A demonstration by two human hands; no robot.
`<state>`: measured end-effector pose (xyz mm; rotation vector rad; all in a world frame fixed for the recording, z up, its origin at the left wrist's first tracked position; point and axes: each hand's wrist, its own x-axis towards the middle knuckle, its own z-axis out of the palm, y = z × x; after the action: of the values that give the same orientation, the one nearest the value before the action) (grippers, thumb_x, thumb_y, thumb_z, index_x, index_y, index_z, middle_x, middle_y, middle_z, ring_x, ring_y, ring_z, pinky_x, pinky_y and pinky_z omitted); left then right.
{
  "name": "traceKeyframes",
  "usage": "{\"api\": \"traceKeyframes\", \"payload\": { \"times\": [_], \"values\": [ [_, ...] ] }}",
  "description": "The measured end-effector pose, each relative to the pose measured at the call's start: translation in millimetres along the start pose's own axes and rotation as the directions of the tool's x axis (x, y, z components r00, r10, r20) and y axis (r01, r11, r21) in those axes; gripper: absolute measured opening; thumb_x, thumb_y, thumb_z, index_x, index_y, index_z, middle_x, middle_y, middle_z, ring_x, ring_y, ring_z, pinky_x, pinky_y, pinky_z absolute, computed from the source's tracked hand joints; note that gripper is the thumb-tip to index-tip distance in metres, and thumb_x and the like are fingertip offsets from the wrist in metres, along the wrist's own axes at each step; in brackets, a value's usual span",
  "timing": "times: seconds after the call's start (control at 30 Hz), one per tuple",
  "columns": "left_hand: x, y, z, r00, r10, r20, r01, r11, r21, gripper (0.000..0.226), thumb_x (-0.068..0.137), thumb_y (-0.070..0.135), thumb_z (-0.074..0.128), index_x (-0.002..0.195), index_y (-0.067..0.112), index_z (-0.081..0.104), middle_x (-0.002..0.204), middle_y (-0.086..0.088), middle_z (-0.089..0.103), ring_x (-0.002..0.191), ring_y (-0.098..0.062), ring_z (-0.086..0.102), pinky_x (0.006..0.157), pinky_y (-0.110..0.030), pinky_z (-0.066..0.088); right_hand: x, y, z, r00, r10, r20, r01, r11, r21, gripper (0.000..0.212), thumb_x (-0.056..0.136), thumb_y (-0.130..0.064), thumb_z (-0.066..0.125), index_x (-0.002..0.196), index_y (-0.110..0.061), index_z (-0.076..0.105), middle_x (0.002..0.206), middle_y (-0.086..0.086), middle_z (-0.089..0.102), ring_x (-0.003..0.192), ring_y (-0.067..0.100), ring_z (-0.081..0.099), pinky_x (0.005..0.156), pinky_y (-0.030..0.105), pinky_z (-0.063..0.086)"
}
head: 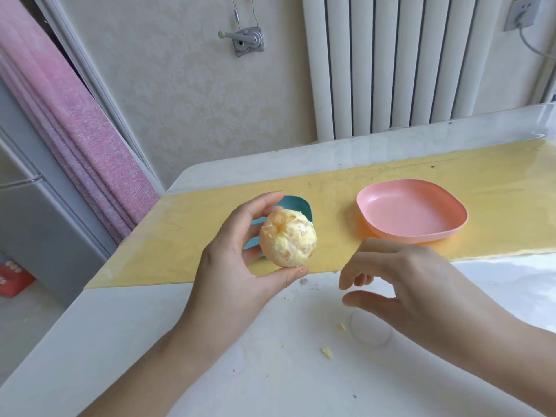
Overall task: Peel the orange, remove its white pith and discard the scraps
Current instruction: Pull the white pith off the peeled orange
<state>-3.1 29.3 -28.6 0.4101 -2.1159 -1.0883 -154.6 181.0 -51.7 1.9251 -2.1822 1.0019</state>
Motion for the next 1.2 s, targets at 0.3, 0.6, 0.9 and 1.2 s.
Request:
{"api": "traceKeyframes", "payload": {
  "times": [0.3,0.6,0.9,1.2],
  "values": [
    [-2.3,6.5,-1.2,0.978,0.21,0.002,-0.205,0.955,0.214,0.074,0.065,0.018,0.079,0.127,0.042,0.047,0.12,0.018,0.054,0.117,-0.006,0.055,0.087,-0.009,0.044,0.8,-7.0,-2.3,0.998,-0.013,-0.064,0.012,1.0,-0.02,0.044,0.066,-0.005,0.084,0.079,-0.035,0.054,0.071,-0.023,0.05,0.07,-0.012,0.047,0.061,0.005,0.038],
    [-4.7,10.3,-0.8,0.983,0.183,-0.005,-0.177,0.955,0.24,0.059,0.059,0.041,0.076,0.115,0.038,0.057,0.111,0.021,0.058,0.1,-0.001,0.059,0.08,-0.005,0.042,2.3,-9.6,-8.6,0.982,-0.03,-0.187,0.048,0.994,0.094,0.022,0.09,-0.037,0.051,0.09,-0.03,0.072,0.067,-0.022,0.065,0.065,-0.004,0.061,0.059,0.011,0.044],
    [-7.7,13.5,0.8,0.954,0.285,0.096,-0.298,0.849,0.436,0.063,0.063,0.038,0.08,0.121,0.023,0.06,0.106,0.023,0.057,0.094,0.011,0.051,0.083,-0.001,0.035,2.1,-22.0,-16.3,0.912,-0.121,-0.392,0.182,0.975,0.124,0.022,0.079,-0.039,0.067,0.095,-0.024,0.071,0.09,-0.01,0.056,0.084,0.0,0.053,0.064,0.0,0.033],
    [-12.1,13.7,2.0,0.895,0.422,0.144,-0.432,0.739,0.517,0.06,0.07,0.019,0.078,0.127,0.015,0.059,0.115,0.005,0.06,0.102,-0.003,0.056,0.09,-0.007,0.039,1.3,-23.2,-10.4,0.886,-0.203,-0.416,0.233,0.972,0.022,0.018,0.081,-0.032,0.066,0.09,-0.018,0.075,0.083,-0.003,0.057,0.073,0.007,0.051,0.066,0.005,0.037]
  ]
}}
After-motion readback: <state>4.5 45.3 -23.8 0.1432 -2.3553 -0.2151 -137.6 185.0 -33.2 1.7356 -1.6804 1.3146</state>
